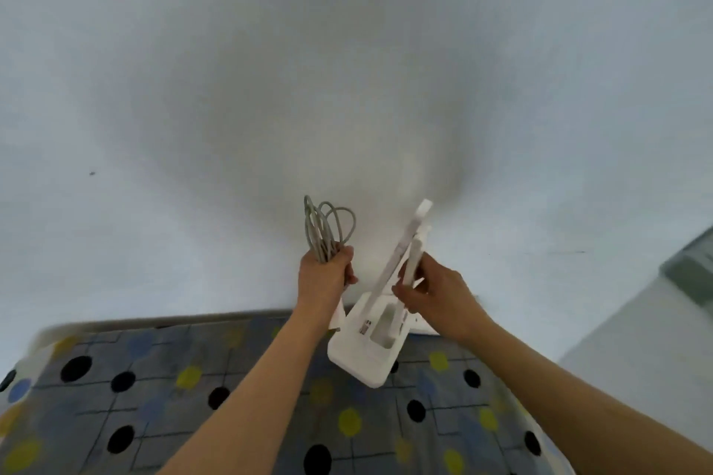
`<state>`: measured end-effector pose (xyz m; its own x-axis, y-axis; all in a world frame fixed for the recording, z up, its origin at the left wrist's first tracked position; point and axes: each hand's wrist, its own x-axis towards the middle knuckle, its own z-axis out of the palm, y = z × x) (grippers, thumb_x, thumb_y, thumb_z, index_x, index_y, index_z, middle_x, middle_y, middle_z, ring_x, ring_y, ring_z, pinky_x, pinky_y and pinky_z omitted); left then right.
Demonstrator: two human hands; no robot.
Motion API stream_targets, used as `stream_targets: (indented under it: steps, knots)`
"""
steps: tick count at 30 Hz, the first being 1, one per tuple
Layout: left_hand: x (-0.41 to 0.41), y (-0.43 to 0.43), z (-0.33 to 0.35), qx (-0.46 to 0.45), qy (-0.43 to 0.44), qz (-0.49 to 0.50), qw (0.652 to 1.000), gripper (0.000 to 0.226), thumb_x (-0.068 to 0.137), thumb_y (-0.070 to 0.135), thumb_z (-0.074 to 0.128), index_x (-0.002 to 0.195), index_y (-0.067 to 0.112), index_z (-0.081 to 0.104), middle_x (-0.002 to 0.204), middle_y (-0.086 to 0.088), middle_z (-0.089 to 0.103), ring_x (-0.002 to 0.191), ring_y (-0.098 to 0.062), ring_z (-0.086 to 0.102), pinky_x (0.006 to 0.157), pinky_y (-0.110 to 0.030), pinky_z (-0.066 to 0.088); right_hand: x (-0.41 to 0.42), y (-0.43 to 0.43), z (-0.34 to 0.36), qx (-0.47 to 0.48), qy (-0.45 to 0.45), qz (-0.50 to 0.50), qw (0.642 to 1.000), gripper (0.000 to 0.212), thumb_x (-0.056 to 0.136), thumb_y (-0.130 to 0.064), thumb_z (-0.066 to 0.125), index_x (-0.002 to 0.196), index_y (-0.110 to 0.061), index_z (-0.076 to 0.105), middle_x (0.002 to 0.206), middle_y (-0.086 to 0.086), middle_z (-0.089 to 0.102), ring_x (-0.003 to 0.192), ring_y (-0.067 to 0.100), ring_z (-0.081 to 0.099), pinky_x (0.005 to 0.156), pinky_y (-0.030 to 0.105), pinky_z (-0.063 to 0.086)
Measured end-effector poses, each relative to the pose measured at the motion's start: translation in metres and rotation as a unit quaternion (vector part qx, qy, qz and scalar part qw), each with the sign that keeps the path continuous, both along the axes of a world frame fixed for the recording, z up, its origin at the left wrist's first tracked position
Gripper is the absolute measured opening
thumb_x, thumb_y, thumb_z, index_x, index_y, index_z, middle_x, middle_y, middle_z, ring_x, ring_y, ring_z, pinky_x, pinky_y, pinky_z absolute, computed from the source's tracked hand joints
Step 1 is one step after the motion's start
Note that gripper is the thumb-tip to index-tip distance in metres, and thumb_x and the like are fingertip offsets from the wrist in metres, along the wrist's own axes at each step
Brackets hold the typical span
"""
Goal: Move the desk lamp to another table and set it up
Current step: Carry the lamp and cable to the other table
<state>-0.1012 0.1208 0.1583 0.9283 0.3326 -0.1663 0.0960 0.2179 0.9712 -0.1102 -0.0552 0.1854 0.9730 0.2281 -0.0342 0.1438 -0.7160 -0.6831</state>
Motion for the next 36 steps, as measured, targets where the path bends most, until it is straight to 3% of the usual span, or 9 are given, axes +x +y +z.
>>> stream_targets:
  steps: [5, 10, 15, 19, 24, 25, 28, 32, 36]
  knots:
    - [0.000, -0.096, 0.027, 0.026, -0.033, -0.102, 0.994, 0.022, 0.087, 0.010, 0.059, 0.065, 0.010, 0.056, 0.050, -0.002, 0.054, 0.048, -0.013, 0.054, 0.044, -0.015, 0.045, -0.033, -0.091, 0.023, 0.022, -0.036, -0.112, 0.993, 0.013, 0.086, -0.034, 0.061, 0.091, -0.027, 0.051, 0.089, -0.007, 0.064, 0.077, 0.016, 0.067, 0.074, 0.037, 0.058]
    - [-0.028, -0.203, 0.044, 0.024, -0.062, -0.195, 0.978, 0.021, 0.086, 0.009, 0.060, 0.066, 0.010, 0.055, 0.050, -0.001, 0.052, 0.046, -0.012, 0.052, 0.048, -0.019, 0.049, -0.083, -0.180, 0.038, 0.017, -0.068, -0.213, 0.974, 0.016, 0.086, -0.036, 0.060, 0.094, -0.026, 0.051, 0.087, -0.007, 0.064, 0.073, 0.017, 0.068, 0.073, 0.039, 0.059]
    - [-0.087, -0.319, 0.056, 0.029, -0.079, -0.287, 0.954, 0.018, 0.086, 0.006, 0.061, 0.068, 0.011, 0.060, 0.052, -0.004, 0.054, 0.052, -0.021, 0.054, 0.042, -0.015, 0.043, -0.165, -0.277, 0.046, -0.004, -0.095, -0.326, 0.940, 0.024, 0.086, -0.034, 0.062, 0.100, -0.016, 0.052, 0.088, -0.001, 0.065, 0.074, 0.020, 0.067, 0.073, 0.039, 0.059]
    - [-0.153, -0.420, 0.061, 0.042, -0.093, -0.369, 0.924, 0.021, 0.088, 0.010, 0.061, 0.067, 0.013, 0.061, 0.049, 0.001, 0.056, 0.049, -0.016, 0.056, 0.051, -0.021, 0.047, -0.252, -0.359, 0.049, 0.009, -0.095, -0.414, 0.905, 0.028, 0.086, -0.032, 0.065, 0.109, -0.022, 0.052, 0.095, -0.006, 0.062, 0.083, 0.018, 0.065, 0.074, 0.028, 0.055]
    - [-0.238, -0.528, 0.065, 0.051, -0.116, -0.443, 0.888, 0.020, 0.088, 0.013, 0.061, 0.069, 0.012, 0.058, 0.053, -0.002, 0.056, 0.049, -0.013, 0.056, 0.047, -0.016, 0.047, -0.356, -0.432, 0.056, -0.021, -0.106, -0.488, 0.866, 0.025, 0.085, -0.030, 0.064, 0.104, -0.019, 0.053, 0.091, -0.001, 0.066, 0.079, 0.017, 0.065, 0.075, 0.033, 0.058]
    - [-0.288, -0.576, 0.072, 0.044, -0.118, -0.489, 0.863, 0.016, 0.088, 0.013, 0.061, 0.072, 0.012, 0.059, 0.055, -0.002, 0.056, 0.049, -0.012, 0.056, 0.047, -0.016, 0.048, -0.412, -0.467, 0.062, -0.034, -0.113, -0.531, 0.839, 0.025, 0.085, -0.030, 0.064, 0.104, -0.020, 0.053, 0.088, -0.002, 0.066, 0.077, 0.016, 0.065, 0.074, 0.032, 0.058]
    - [-0.334, -0.618, 0.074, 0.022, -0.113, -0.522, 0.845, 0.011, 0.088, 0.011, 0.061, 0.076, 0.009, 0.061, 0.055, -0.003, 0.056, 0.050, -0.013, 0.056, 0.054, -0.023, 0.052, -0.464, -0.494, 0.068, -0.046, -0.115, -0.562, 0.818, 0.023, 0.084, -0.030, 0.064, 0.101, -0.020, 0.053, 0.083, -0.003, 0.064, 0.073, 0.013, 0.064, 0.070, 0.030, 0.058]
    - [-0.435, -0.692, 0.079, 0.018, -0.124, -0.612, 0.781, 0.019, 0.087, 0.010, 0.061, 0.068, 0.012, 0.059, 0.050, 0.001, 0.054, 0.049, -0.013, 0.054, 0.054, -0.025, 0.052, -0.573, -0.541, 0.070, -0.048, -0.112, -0.653, 0.748, 0.022, 0.082, -0.032, 0.061, 0.094, -0.015, 0.052, 0.080, 0.003, 0.066, 0.073, 0.022, 0.064, 0.067, 0.037, 0.058]
    - [-0.525, -0.743, 0.078, 0.009, -0.137, -0.693, 0.708, 0.029, 0.085, 0.010, 0.061, 0.057, 0.020, 0.057, 0.046, 0.002, 0.051, 0.047, -0.014, 0.051, 0.061, -0.038, 0.053, -0.665, -0.568, 0.063, -0.040, -0.110, -0.725, 0.678, 0.023, 0.080, -0.031, 0.060, 0.088, -0.011, 0.050, 0.077, 0.007, 0.066, 0.073, 0.026, 0.065, 0.067, 0.042, 0.056]
